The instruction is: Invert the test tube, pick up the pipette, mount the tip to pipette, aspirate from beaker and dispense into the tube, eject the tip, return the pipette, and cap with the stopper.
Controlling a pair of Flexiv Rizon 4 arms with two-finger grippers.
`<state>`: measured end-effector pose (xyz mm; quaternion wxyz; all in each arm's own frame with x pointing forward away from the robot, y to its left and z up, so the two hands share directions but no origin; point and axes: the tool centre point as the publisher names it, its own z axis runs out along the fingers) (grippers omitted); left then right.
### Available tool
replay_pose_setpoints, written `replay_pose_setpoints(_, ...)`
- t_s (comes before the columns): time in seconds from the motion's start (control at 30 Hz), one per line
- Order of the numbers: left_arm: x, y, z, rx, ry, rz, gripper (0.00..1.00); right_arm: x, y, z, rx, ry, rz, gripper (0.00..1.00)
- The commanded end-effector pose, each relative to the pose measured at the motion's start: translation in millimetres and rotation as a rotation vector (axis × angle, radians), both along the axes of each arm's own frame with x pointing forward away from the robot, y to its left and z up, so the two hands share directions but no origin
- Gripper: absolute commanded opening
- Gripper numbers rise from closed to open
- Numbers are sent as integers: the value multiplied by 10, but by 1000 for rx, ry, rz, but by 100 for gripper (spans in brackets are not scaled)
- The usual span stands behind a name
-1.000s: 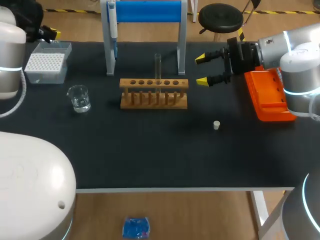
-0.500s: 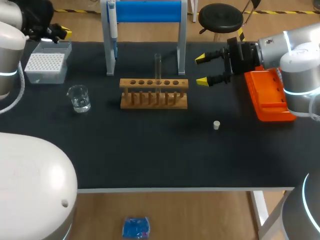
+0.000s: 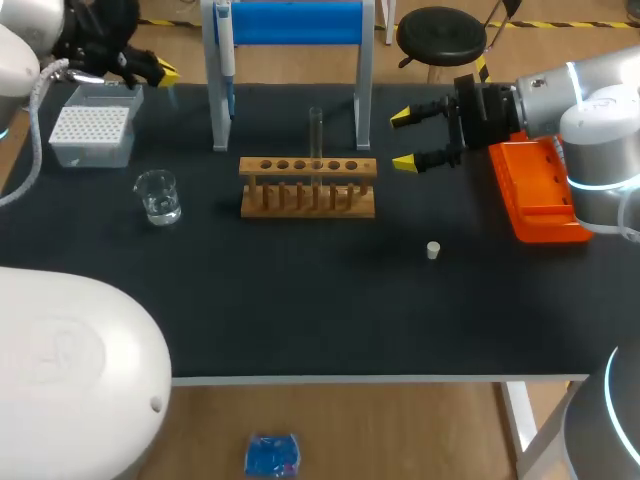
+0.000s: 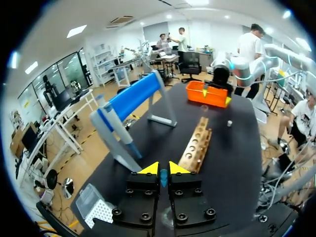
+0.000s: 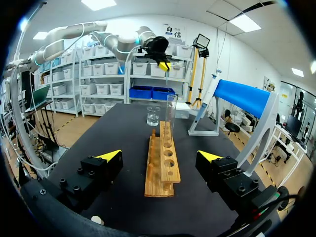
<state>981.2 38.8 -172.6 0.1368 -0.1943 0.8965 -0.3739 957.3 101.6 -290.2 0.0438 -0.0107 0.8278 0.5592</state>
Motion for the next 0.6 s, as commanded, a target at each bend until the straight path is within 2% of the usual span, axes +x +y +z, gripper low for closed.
replay_pose_setpoints(0.03,-214,-101,115,6,15,-19,0,7,-6,-2,0,1,3,100)
replay_pose_setpoints(0.2,-430,-338,106,4,64,-70,0,7,-6,-2,0,1,3,100)
replay_pose_setpoints(0.33,-558,-476,111,-11,75,-77,0,7,-6,-2,0,1,3,100)
replay_pose_setpoints(0.5,-677,-652,105,-38,105,-96,0,7,-6,-2,0,1,3,100)
replay_pose_setpoints(0.6,-677,-652,105,-38,105,-96,0,7,-6,-2,0,1,3,100)
